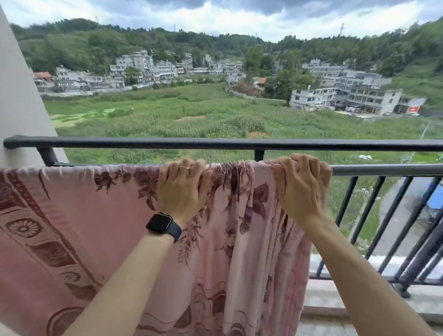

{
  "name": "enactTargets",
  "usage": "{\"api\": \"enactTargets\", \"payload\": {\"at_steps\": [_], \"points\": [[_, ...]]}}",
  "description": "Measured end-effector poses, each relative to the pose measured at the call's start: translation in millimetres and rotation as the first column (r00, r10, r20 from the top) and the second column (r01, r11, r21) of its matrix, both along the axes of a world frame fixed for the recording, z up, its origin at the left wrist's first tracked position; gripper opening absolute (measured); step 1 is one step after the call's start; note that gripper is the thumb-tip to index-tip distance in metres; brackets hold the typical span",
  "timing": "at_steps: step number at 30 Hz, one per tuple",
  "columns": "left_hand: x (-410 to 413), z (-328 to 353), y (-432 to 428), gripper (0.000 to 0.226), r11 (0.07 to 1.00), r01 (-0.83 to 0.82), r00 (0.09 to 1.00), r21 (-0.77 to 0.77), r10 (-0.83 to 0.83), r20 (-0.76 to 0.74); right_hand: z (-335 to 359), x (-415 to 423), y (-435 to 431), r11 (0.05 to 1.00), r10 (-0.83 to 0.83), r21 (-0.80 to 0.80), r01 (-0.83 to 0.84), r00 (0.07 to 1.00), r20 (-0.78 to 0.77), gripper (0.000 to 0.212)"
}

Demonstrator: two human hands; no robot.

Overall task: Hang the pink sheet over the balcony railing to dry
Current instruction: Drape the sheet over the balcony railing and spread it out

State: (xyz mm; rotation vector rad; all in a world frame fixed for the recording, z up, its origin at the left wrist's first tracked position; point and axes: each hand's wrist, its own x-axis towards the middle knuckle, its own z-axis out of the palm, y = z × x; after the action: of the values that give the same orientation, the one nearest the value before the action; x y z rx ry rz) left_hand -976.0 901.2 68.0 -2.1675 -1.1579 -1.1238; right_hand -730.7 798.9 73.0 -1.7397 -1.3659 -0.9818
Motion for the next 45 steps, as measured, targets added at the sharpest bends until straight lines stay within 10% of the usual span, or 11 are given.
{"api": "enactTargets", "payload": {"at_steps": [7, 13, 25, 30, 36, 45], "points": [[14, -3, -1, 0.038, 0.995, -0.096, 0.988, 0.035, 0.091, 0.124, 6, 71, -46, 0.989, -0.142, -0.061, 0.131, 0.958, -0.250, 0.037], [12, -2, -10, 0.033, 0.991, -0.128, 0.983, -0.025, 0.131, 0.130, 13, -30, -7, 0.952, 0.194, -0.211, -0.223, 0.970, -0.148, 0.042], [11, -1, -10, 0.048, 0.983, -0.158, 0.985, -0.093, 0.164, 0.061, 12, 53, -28, 0.990, -0.045, -0.141, -0.002, 0.942, -0.333, 0.032], [11, 0, -9, 0.047, 0.987, -0.150, 0.986, -0.059, 0.154, 0.071, 9, -19, -2, 0.948, 0.145, -0.258, -0.185, 0.975, -0.166, 0.037], [11, -3, -4, 0.048, 0.988, -0.153, 0.988, -0.010, 0.153, 0.032, -19, 83, -30, 0.985, 0.015, -0.169, -0.016, 1.000, -0.005, 0.051], [11, -10, -2, 0.038, 0.986, -0.166, 0.980, 0.030, 0.162, 0.111, -12, 51, -33, 0.985, 0.006, -0.167, -0.033, 0.987, -0.158, 0.059]]}}
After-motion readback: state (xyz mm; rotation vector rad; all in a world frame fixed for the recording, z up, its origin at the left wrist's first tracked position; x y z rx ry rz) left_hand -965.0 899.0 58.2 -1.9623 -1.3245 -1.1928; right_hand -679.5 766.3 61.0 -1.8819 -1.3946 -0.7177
